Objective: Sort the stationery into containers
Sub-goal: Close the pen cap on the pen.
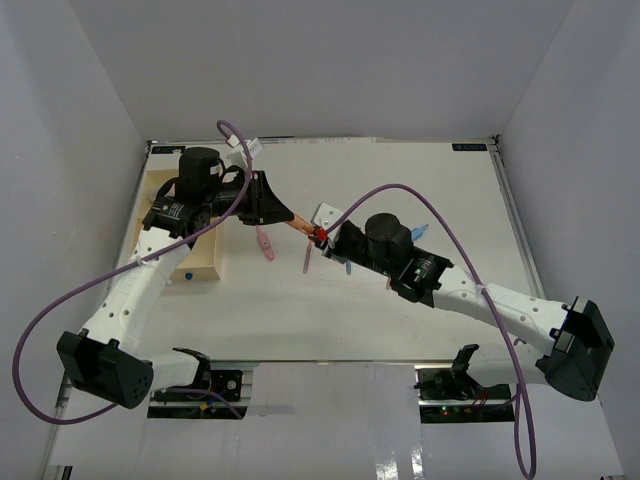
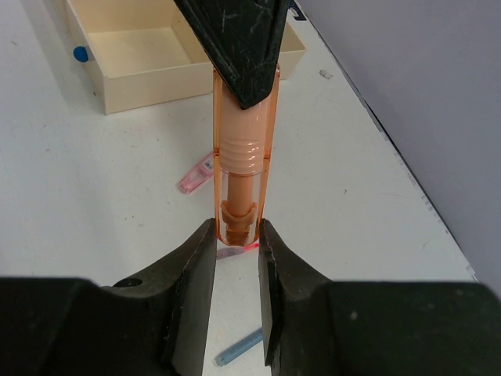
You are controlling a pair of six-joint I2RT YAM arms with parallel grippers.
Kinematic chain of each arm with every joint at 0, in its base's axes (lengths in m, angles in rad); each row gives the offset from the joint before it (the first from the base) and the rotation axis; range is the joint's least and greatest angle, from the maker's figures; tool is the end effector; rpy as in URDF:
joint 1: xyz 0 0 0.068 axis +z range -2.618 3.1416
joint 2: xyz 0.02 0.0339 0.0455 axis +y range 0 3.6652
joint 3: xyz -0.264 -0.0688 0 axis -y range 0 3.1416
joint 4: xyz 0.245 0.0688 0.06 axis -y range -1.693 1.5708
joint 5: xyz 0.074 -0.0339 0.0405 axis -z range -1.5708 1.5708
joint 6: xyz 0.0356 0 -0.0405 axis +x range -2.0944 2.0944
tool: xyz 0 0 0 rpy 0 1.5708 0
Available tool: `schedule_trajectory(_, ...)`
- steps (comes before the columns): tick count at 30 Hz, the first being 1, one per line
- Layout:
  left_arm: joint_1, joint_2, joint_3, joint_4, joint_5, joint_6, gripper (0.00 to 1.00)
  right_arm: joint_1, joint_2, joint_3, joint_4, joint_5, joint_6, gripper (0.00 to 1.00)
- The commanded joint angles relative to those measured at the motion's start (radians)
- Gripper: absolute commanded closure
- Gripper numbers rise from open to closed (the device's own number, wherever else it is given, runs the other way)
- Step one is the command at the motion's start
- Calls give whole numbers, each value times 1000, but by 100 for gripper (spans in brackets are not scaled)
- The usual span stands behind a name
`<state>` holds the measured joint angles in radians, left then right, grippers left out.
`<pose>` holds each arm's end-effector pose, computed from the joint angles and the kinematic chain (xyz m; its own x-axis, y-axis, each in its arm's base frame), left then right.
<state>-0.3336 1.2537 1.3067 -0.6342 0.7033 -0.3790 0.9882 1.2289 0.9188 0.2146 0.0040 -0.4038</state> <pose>0.2416 -0.1081 0.3817 -0.7633 -0.0341 -0.6451 0.5146 0.5716 -0.6391 0.1609 0.2439 0.3341 0.2790 -0.2907 -0.9152 -0.7865 0.4777 -0.3915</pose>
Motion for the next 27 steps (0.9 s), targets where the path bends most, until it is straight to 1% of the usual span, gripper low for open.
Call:
schedule_trajectory(1,-25,7,-35,-68,45,0,71,12,-19,130,253,-56,-21,92)
schedule_trajectory(6,-28,15,-50,-68,50,0,68,12,-14,141,262,-61,-24,92)
schedule_trajectory(14,-28,21,-75,-64,62,3,69,12,-14,158,278,-81,-29,92)
schedule_trajectory(17,-28,15,-75,-62,65,9,81,12,-11,161,267,-93,-30,92)
schedule_trajectory(18,-28,12,-72,-61,64,14,88,12,-15,154,266,-99,-30,92)
schedule_trajectory(19,-28,7,-70,-58,65,20,90,13,-19,146,264,-104,-30,92)
schedule_trajectory(22,-28,-4,-81,-52,74,43,92,12,-39,103,269,-107,-36,92)
schedule_trajectory(27,-28,-5,-124,-35,107,109,93,13,-71,42,318,-95,-75,92)
